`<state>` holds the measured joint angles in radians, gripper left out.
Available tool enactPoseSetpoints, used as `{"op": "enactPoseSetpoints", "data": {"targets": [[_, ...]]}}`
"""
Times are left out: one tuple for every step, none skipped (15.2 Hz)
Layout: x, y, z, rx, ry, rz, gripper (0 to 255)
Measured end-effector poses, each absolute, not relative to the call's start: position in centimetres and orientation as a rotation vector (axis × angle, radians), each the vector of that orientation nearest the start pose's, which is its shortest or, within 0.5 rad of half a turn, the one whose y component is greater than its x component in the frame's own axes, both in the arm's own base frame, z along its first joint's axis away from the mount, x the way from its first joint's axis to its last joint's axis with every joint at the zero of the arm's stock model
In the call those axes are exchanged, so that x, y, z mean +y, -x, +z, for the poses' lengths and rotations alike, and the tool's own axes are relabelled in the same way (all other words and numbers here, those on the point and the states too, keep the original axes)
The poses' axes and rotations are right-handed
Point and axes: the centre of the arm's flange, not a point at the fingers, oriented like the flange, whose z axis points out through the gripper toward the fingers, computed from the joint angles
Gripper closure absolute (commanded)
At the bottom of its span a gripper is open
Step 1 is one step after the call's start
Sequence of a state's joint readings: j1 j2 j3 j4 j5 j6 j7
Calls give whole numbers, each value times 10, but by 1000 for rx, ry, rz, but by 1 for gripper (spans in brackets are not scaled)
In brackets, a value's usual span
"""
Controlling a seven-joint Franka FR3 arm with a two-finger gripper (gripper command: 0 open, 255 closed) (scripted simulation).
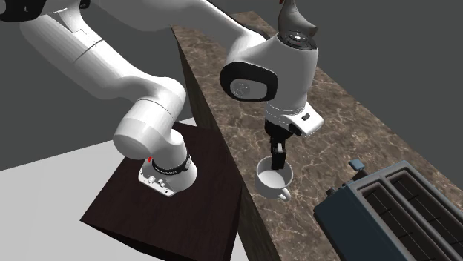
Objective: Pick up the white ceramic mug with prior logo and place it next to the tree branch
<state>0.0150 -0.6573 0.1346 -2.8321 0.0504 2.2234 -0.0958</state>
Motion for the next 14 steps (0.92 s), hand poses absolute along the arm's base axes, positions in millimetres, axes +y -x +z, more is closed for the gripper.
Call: {"op": "enactPoseSetpoints", "data": {"targets": [[46, -325, 372, -301, 3168, -75, 0], [46, -325, 366, -300, 3168, -76, 0], [47, -325, 359, -300, 3168, -76, 0], [46, -327, 354, -300, 3168, -77, 0], [45, -326, 348, -300, 3168, -77, 0], [46, -328, 343, -300, 3168, -77, 0], [45, -328, 339, -300, 3168, -78, 0], [46, -328, 337, -300, 3168, -78, 0], [45, -328, 336, -300, 3168, -78, 0], [45, -328, 335, -300, 3168, -78, 0], [45, -328, 335, -300, 3168, -78, 0], [45, -328, 335, -300, 3168, -79, 0], [45, -328, 335, -300, 3168, -79, 0], [45, -328, 335, -300, 3168, -79, 0]]}}
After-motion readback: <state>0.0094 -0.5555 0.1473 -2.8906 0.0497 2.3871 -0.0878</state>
